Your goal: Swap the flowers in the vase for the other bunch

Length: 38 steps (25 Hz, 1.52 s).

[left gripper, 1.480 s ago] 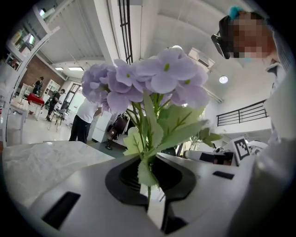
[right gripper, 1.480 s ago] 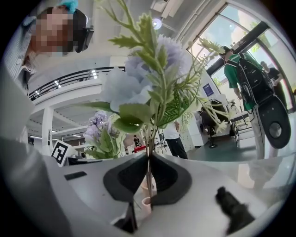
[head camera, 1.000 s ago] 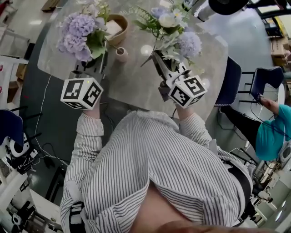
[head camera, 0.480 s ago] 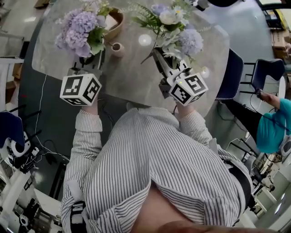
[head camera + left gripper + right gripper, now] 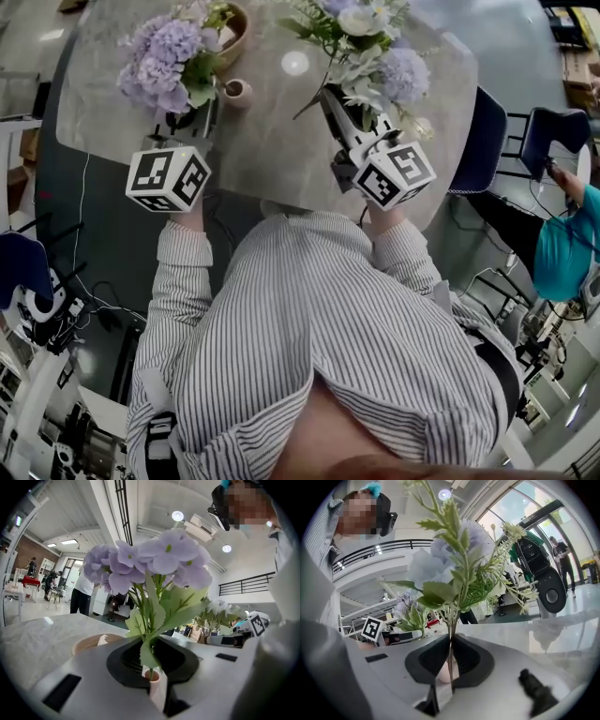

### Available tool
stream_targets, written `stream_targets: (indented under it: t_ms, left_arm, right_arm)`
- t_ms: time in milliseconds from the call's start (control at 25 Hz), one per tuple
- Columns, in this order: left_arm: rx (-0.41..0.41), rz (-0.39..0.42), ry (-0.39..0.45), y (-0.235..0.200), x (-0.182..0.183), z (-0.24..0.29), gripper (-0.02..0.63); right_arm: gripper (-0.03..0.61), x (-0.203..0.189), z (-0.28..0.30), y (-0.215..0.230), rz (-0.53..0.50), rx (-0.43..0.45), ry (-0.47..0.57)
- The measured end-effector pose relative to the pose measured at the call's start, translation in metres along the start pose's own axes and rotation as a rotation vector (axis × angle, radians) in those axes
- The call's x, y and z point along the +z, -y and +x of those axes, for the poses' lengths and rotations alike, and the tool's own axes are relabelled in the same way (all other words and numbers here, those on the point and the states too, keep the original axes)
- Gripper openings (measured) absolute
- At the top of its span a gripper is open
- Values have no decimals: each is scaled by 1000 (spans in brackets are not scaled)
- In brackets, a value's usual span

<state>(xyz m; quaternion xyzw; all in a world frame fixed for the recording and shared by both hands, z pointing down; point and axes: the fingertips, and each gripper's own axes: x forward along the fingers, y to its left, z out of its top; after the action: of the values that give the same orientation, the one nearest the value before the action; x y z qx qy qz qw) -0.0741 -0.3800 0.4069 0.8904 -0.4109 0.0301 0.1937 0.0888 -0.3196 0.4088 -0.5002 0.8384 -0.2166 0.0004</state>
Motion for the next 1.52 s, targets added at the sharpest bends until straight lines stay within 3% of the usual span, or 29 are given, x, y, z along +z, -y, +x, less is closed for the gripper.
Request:
stream_targets:
  t_ms: [320, 800, 1240, 1520]
  left_arm:
    - [-25, -37, -50, -5, -30, 9, 49]
    - [-20, -22, -111, -3, -56, 21, 51]
    - [-13, -38, -79, 0, -57, 25, 55]
    - [9, -50, -80, -1, -55, 23, 114]
  right_arm:
    - [35, -12, 5, 7, 18, -12, -12]
    - [35, -21, 7, 14, 48, 1, -7]
    - [36, -23, 8, 15, 52, 18, -11]
    - [35, -19, 8, 10, 44, 28, 0]
